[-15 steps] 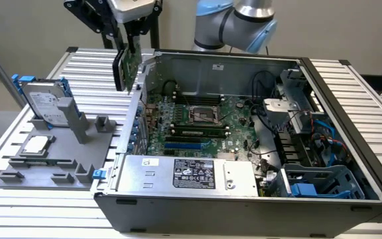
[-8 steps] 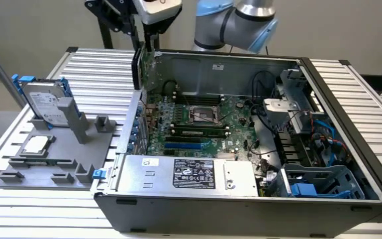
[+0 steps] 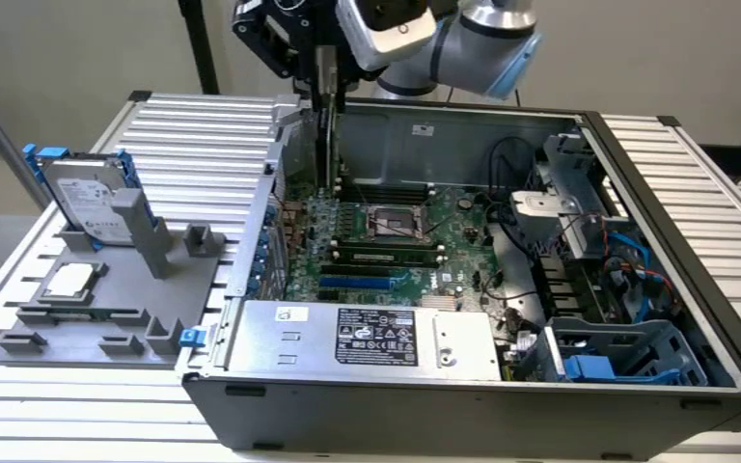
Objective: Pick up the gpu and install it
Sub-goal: 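Pick up the gpu and move the gpu toward the slot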
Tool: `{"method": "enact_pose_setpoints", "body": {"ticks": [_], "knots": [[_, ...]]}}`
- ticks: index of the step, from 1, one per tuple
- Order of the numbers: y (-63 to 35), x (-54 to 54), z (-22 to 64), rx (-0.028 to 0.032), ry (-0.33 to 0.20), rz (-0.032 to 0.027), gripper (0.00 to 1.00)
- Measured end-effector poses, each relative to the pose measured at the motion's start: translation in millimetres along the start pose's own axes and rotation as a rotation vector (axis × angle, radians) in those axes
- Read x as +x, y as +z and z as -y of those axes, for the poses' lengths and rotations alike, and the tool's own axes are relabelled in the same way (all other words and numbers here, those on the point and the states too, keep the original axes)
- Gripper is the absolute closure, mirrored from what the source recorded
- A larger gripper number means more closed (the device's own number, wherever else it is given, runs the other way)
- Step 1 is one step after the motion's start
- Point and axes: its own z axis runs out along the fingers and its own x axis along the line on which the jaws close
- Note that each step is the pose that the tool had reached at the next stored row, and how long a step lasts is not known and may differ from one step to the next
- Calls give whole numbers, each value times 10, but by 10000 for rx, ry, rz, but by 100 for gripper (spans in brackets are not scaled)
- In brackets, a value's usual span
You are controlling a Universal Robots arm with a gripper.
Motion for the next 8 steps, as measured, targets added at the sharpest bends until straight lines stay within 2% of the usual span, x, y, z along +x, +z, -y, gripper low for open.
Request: {"method": "enact_pose_setpoints", "body": {"ticks": [8], "knots": [[98,-364,82,-1,0,0,100]]}}
